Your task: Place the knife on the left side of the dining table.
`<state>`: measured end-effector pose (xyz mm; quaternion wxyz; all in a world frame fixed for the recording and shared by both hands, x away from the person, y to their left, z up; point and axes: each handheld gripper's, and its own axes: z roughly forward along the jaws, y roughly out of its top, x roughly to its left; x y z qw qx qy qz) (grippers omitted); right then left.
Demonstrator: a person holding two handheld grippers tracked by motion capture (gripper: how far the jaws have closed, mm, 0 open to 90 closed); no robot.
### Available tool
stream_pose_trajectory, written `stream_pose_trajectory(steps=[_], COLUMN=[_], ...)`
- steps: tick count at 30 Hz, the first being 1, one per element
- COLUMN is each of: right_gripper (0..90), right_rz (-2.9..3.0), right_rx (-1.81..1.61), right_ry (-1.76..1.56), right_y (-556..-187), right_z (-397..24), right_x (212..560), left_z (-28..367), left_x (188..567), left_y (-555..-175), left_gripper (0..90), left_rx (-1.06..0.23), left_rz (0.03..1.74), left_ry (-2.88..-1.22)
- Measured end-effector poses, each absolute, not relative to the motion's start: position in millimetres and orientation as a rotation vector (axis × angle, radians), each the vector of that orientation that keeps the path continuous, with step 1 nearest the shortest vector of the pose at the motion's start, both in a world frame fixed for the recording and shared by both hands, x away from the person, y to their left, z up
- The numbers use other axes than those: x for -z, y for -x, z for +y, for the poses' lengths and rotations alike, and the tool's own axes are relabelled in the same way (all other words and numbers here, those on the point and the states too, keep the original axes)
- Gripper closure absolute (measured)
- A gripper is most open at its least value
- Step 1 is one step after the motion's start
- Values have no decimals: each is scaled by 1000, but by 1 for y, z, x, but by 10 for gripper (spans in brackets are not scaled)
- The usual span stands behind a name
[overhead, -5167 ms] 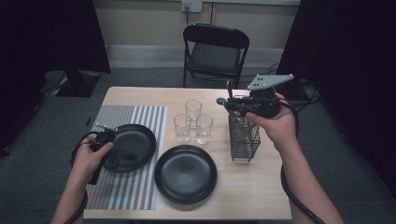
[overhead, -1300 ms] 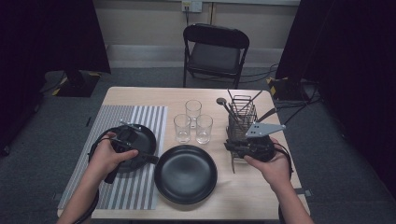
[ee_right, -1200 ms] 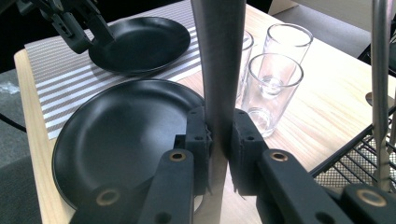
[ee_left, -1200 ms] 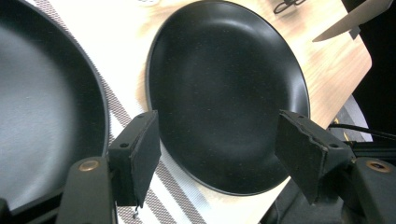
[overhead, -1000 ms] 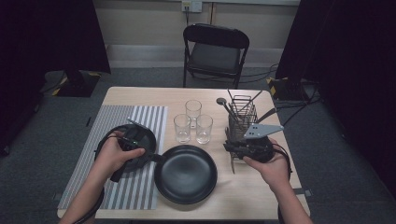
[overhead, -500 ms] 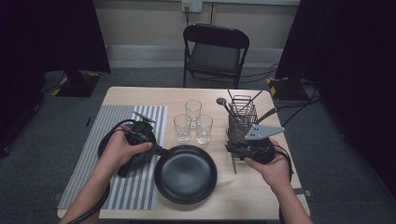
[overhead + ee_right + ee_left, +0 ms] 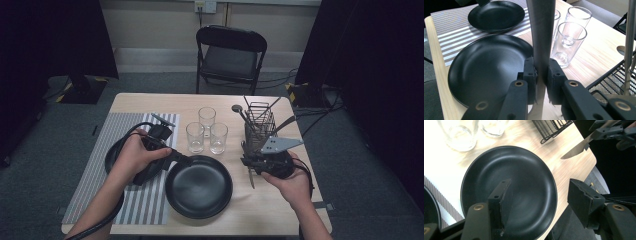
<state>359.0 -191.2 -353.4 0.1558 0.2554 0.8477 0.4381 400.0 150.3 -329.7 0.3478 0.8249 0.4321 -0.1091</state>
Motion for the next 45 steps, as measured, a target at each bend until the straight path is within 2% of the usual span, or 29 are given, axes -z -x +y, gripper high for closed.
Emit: stream_pose_trajectory(steps=[45], right_gripper=[800], right_rz=[2463], right_rx=[-1203], right_ry=[-707], right_y=[-361], right_z=[-176], right_x=[357], left_z=[100], left_x=[279], left_y=[-405], left_gripper=[399], left_rx=[307], left_rz=[1054], left_ry=[-2139])
